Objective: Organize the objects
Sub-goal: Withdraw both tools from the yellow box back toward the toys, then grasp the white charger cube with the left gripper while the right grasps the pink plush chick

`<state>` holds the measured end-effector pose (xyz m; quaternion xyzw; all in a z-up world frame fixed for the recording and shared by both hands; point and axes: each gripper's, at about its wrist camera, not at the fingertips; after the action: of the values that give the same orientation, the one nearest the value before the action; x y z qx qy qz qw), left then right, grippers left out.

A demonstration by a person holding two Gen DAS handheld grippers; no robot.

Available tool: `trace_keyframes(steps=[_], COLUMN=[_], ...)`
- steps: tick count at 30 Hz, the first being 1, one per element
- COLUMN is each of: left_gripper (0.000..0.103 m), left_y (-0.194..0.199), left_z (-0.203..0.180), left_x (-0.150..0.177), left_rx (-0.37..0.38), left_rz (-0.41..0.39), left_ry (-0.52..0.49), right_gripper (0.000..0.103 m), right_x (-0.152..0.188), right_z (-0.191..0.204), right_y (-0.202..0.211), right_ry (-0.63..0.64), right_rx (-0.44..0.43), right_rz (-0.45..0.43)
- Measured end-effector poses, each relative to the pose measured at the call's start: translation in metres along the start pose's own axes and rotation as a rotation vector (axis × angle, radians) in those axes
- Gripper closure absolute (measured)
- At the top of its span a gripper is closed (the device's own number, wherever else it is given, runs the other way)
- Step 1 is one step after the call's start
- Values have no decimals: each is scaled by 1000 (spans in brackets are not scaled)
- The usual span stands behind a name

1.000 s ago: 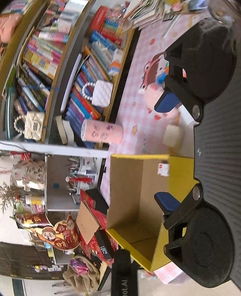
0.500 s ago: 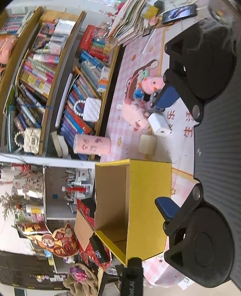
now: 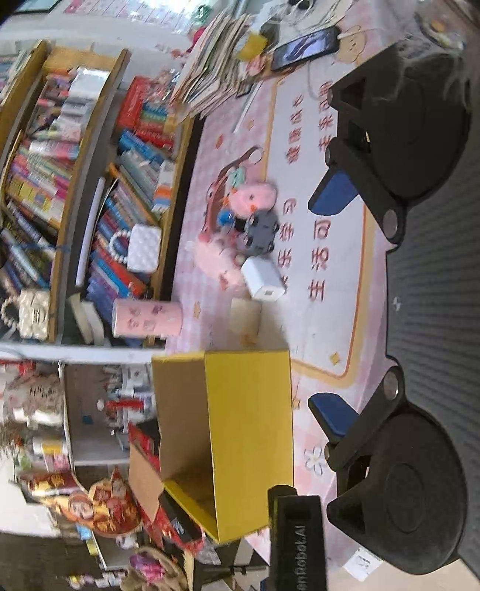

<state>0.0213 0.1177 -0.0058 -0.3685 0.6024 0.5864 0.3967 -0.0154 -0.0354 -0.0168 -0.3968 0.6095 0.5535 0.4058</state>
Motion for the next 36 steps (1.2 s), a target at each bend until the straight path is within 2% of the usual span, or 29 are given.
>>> trace_keyframes(steps=[5,16,26,33,36], left_gripper=[0,0,0,0,0], left_y=[-12,-44,-72,-91,-97], left_z=[-22,-88,-147,-167,-173], left_x=[-1,-10,-9,-7,-7], left_rx=[15,2,-40,-70,-100], left_rz=[32,81,112,138,140], left_ry=[14,27,37,60,53], right_gripper=[0,0,1,1,2], right_x=[1,-2,0,1,3], right_z=[-23,-97,-159,-192,-202], right_y=[-9,-51,-94,-124,-136], right_ry=[-19,-29,-9,-12,-26], right_rx=[23,6,-20,-28,-60], right_rz=[14,63,110,129,141])
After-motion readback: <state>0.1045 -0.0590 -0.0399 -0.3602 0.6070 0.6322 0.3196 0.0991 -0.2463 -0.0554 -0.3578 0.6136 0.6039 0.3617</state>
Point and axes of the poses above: each gripper's, at about its wrist camera, not at the fingertips, and y roughly against the way its jaws point, z to its left, x to its underside, and after that the axes turned 14 degrees about -z, right-handed
